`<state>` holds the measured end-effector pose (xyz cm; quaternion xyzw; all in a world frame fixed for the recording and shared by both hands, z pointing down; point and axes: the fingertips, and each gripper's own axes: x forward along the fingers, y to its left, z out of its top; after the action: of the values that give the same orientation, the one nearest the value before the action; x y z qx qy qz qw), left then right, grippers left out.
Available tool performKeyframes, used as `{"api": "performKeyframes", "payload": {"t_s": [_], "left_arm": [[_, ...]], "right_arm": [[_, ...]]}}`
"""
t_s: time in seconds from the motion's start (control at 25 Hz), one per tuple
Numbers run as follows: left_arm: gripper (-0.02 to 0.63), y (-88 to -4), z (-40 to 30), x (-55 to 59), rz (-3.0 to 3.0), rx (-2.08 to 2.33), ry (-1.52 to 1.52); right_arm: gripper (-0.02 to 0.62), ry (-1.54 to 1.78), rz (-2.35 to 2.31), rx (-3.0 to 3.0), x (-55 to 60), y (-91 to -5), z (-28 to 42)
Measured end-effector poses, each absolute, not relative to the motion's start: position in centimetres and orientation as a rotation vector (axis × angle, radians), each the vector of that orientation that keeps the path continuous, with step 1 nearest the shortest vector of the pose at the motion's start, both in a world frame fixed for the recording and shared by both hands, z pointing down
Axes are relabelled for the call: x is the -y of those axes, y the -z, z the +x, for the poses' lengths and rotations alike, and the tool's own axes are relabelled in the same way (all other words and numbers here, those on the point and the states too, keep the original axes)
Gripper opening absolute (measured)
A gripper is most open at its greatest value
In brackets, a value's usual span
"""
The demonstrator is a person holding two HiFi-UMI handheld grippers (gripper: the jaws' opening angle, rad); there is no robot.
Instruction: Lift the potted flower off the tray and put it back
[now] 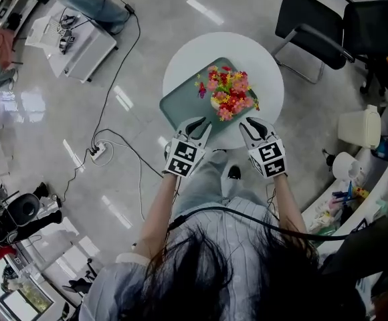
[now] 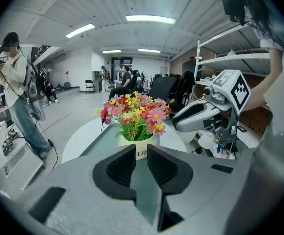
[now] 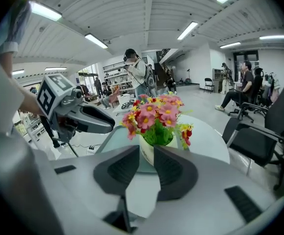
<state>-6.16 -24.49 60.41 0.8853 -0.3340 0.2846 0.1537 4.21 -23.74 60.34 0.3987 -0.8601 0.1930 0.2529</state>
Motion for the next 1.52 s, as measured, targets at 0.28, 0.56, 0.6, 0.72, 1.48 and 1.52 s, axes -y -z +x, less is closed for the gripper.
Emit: {"api": "performKeyframes", "payload": {"t_s": [0.28, 0.56, 0.6, 0.72, 1.48, 1.52], "left_arm": [[0.063, -65.0, -6.5, 26.2, 2.551, 0.810, -0.959], [0.148, -68.1, -6.1, 27.5, 2.560, 0.664, -1.083], [0.152, -68.5, -6.0, 27.8, 2.565, 0.653, -1.092], [0.159, -69.3, -5.7, 28.7, 2.582, 0.615, -1.124], [0.224, -71.1, -3.4, 30.0, 2.650, 0.441, -1.246], [0.224, -71.1, -3.4, 30.0, 2.648, 0.447, -1.254]], "right_arm": [[0.154, -0.551, 0.992, 2.295, 25.6, -64.0, 3.4], [0.261, -0.554, 0.918, 2.249, 26.5, -67.1, 3.2], [0.266, -0.551, 0.914, 2.245, 26.7, -67.5, 3.3], [0.279, -0.534, 0.921, 2.235, 27.6, -68.1, 3.5], [0.341, -0.520, 0.850, 2.218, 29.7, -69.3, 3.0], [0.341, -0.517, 0.854, 2.215, 29.7, -69.3, 3.0]]}}
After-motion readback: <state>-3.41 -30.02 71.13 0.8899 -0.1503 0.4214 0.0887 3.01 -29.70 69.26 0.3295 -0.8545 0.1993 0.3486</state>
